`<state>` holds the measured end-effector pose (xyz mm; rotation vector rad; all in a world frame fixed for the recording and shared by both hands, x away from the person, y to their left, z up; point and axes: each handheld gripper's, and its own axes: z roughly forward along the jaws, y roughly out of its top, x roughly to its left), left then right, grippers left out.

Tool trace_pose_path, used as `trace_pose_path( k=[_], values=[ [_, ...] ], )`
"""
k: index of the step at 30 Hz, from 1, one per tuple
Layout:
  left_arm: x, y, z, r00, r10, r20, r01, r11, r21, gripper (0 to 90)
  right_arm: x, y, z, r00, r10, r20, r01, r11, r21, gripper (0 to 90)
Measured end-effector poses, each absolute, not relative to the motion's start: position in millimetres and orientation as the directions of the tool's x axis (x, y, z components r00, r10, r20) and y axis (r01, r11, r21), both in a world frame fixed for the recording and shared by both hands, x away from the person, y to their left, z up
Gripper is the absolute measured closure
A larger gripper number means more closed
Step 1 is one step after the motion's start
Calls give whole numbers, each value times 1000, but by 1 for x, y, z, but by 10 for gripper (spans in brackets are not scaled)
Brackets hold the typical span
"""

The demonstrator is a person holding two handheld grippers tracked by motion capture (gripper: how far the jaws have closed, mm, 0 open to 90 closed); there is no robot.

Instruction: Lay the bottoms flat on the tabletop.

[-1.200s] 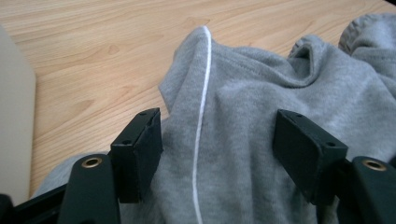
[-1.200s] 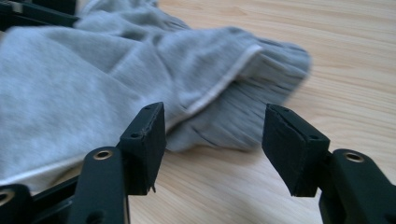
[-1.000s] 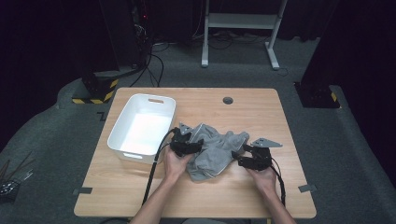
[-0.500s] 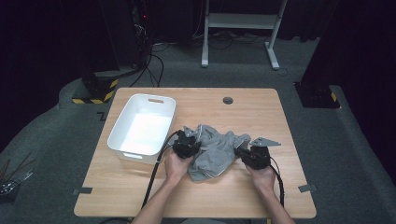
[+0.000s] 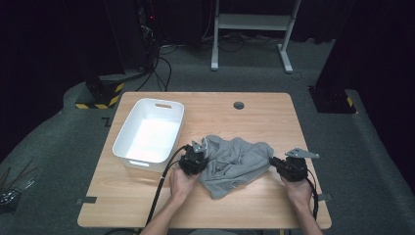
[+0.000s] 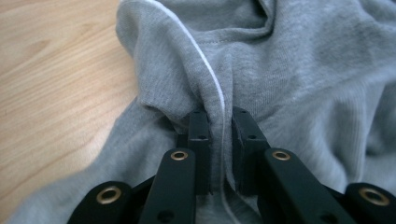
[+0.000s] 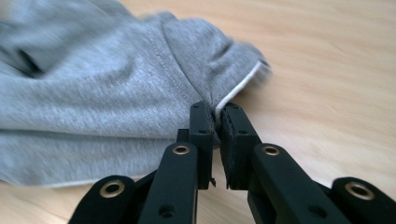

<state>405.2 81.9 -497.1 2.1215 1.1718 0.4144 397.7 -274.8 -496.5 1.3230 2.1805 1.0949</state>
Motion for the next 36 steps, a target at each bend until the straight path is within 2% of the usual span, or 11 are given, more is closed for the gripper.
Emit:
trace_pose_path(
  k=[4, 7, 10, 12, 13, 17, 18, 25, 32, 33, 36],
  values=[
    [403, 81, -491, 541, 841, -18, 600, -371, 709, 755, 399, -277, -502, -483, 872, 77, 606, 270, 748, 797],
    [406, 74, -483, 542, 840, 21, 570, -385, 726, 563, 399, -272, -498, -468, 882, 60, 596, 265, 758, 632],
    [414, 71, -481, 533, 846, -6, 582, -361, 728, 485, 400, -270, -490, -459, 885, 85, 583, 227, 780, 520],
    [421, 71, -484, 528, 848, -40, 608, -344, 716, 507, 402, -269, -487, -463, 880, 102, 583, 215, 784, 530],
    [423, 71, -486, 524, 850, -51, 618, -339, 709, 547, 403, -267, -486, -463, 879, 109, 588, 214, 780, 569],
    [423, 72, -491, 524, 851, -42, 619, -346, 705, 788, 412, -263, -490, -469, 877, 101, 610, 239, 756, 837],
    [422, 72, -491, 523, 852, -31, 615, -352, 705, 810, 413, -263, -491, -472, 877, 85, 606, 253, 754, 885],
    [415, 76, -488, 502, 864, 38, 617, -389, 684, 835, 419, -267, -486, -448, 894, 20, 603, 285, 745, 900],
    [411, 87, -487, 491, 871, 18, 639, -375, 672, 824, 426, -272, -488, -415, 910, 13, 633, 278, 722, 890],
    [411, 87, -485, 492, 870, 31, 625, -378, 683, 794, 425, -271, -486, -416, 909, 14, 623, 274, 733, 864],
    [413, 80, -479, 496, 865, 74, 586, -397, 707, 620, 423, -261, -477, -424, 905, -9, 567, 274, 777, 663]
  ],
)
